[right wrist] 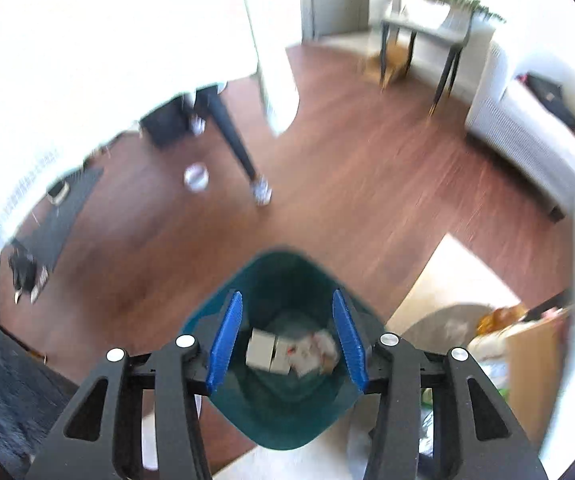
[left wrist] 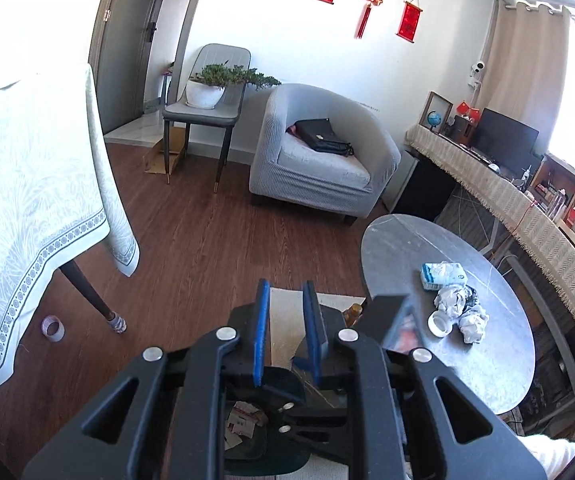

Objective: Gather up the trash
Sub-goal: 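Move both open grippers back over the marble table, then grasp the white plastic cap with the left gripper while the right grasps crumpled paper, then carry the cap and crumpled paper over the green bin, then open the left gripper to drop the white cap into the bin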

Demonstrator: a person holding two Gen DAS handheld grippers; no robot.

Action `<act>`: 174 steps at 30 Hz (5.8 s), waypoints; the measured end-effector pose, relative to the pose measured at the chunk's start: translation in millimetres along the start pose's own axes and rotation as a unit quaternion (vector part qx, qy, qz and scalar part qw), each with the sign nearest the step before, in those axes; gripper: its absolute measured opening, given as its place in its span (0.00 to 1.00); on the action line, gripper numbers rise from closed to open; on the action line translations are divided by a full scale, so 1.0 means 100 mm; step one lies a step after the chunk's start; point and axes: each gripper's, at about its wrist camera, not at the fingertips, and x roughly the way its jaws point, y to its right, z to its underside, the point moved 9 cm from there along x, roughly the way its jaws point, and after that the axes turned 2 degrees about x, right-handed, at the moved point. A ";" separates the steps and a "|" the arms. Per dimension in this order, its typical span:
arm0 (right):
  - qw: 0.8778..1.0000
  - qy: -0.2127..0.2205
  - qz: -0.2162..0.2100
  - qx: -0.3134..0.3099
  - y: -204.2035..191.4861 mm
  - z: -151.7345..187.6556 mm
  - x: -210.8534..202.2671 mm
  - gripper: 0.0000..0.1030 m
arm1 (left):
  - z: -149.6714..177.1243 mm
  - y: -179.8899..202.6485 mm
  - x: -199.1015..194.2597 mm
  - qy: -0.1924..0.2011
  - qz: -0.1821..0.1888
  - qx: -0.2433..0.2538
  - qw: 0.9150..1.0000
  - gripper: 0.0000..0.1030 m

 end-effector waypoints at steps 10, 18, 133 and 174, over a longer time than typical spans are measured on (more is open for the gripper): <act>0.993 0.082 0.072 0.050 0.77 -0.04 -0.93 0.50 | -0.06 0.48 0.04 0.018 0.030 0.031 0.999 0.44; 0.983 0.102 0.122 0.089 1.33 0.33 -1.41 0.65 | 0.05 0.83 0.30 -0.006 0.048 0.051 0.998 0.53; 0.979 0.093 0.101 0.154 1.67 0.58 -1.79 0.50 | 0.47 1.22 1.25 -0.097 0.036 0.070 0.992 0.41; 0.994 0.042 0.033 0.095 0.74 -0.03 -0.76 0.50 | 1.90 -0.54 1.52 -0.284 -0.085 0.042 0.954 0.41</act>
